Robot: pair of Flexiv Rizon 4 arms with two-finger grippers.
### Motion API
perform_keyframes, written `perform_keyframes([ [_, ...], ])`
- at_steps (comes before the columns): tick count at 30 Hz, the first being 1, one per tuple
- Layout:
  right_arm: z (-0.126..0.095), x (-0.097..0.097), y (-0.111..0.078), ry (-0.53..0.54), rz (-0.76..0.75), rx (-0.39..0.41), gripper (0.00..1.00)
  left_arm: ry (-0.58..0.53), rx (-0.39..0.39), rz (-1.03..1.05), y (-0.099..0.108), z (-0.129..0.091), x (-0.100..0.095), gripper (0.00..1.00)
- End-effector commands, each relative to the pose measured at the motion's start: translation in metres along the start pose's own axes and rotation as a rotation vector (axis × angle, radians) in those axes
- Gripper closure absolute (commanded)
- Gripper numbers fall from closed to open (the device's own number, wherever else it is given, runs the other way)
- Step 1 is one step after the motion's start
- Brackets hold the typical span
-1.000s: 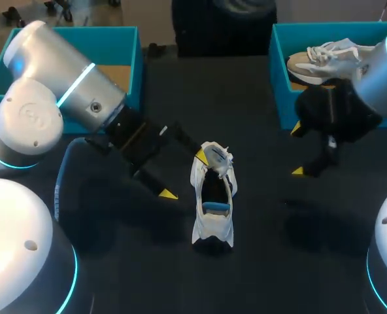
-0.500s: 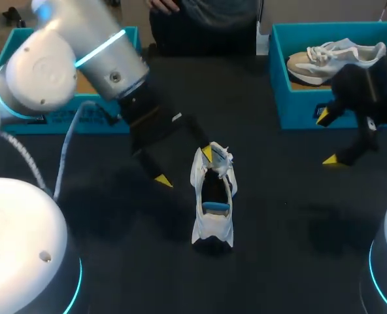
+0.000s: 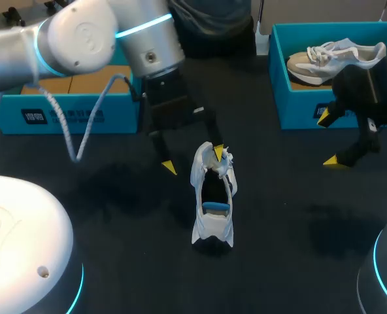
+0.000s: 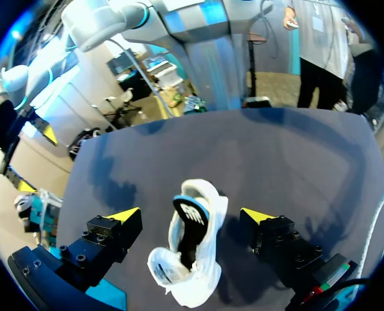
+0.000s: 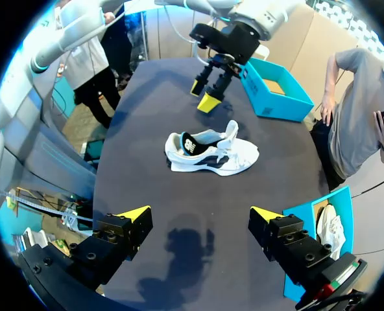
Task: Take the shoe out of the shoebox, open the shoe tongue, remove and reinsert the insole, then place the shoe into the shoebox
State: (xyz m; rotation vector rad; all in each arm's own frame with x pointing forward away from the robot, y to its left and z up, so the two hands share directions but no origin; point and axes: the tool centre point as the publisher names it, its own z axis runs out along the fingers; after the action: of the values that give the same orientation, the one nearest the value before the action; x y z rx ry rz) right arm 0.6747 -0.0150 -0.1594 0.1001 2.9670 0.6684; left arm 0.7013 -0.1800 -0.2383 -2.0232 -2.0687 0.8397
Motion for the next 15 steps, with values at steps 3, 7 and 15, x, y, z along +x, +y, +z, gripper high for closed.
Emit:
perform_keyframes([
  [3,0.0009,-0.0001,0.0002,0.000,0.001,0.001,0.00,0.360,0.009,0.055,0.0091,-0.0016,-0.0057,0.00],
  [7,0.0009,-0.0001,0.0002,0.000,0.001,0.001,0.00,0.417,-0.030,0.067,0.0089,-0.0042,-0.0036,0.00],
  [15,0.0009,-0.0001,0.0002,0.000,0.001,0.001,0.00,0.340,-0.121,0.027,0.0149,-0.0090,-0.0007,1.00],
])
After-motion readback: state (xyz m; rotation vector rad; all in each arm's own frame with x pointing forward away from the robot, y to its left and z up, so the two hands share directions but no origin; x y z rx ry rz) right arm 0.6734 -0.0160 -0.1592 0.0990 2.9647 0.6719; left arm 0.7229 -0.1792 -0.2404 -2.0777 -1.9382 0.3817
